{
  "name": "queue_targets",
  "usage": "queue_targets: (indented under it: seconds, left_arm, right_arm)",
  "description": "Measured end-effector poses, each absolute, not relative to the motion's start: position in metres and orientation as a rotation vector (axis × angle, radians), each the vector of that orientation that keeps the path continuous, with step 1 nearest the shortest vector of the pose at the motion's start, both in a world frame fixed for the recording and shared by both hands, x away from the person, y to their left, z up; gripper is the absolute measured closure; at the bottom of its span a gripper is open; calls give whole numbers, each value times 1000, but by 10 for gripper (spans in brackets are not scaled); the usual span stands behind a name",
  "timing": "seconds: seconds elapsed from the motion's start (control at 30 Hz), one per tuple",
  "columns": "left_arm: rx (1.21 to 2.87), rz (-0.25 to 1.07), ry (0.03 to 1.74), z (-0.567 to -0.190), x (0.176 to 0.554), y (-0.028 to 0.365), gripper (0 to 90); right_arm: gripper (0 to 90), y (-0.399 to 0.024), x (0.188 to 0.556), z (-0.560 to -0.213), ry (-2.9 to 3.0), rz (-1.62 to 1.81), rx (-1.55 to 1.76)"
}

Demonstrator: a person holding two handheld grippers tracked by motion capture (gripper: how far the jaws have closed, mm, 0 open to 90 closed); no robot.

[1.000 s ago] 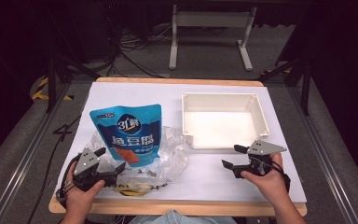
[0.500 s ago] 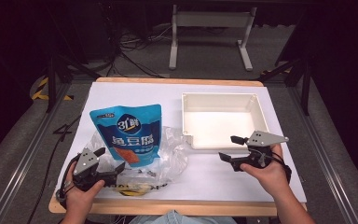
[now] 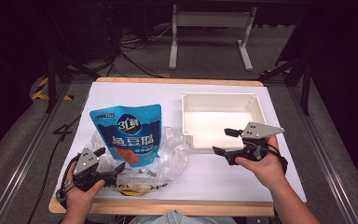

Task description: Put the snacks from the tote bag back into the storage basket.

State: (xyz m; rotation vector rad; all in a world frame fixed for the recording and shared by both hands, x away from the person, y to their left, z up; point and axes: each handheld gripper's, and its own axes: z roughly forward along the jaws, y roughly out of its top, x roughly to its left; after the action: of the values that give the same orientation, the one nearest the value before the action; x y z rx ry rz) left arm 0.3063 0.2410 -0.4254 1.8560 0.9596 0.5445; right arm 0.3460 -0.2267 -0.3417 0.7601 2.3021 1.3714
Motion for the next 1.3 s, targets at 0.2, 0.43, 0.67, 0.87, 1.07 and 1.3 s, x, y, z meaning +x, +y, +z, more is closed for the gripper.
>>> queue_targets:
  seconds: [0.2,0.43,0.67,0.87,1.07,1.3]
  left_arm:
    - [1854,548,967,-426,307,241,114]
    - [1851,546,968,-426,306,242,114]
    - [1851,549,971,-426,304,243,114]
    - [1838,562,986,-426,298,248,115]
    - [1833,569,998,-426,294,251,114]
    - [1839,573,997,-426,295,250,114]
  right_arm:
    - [234,-215,349,-332,2317,1386,714]
    - [231,-192,360,-325,2344,1415,652]
    - [225,-173,369,-320,2348,1456,610]
    - [221,-157,380,-319,2363,1478,575]
    - [216,-145,389,-319,2376,1488,552]
    - [209,-131,394,-318,2376,1510,517]
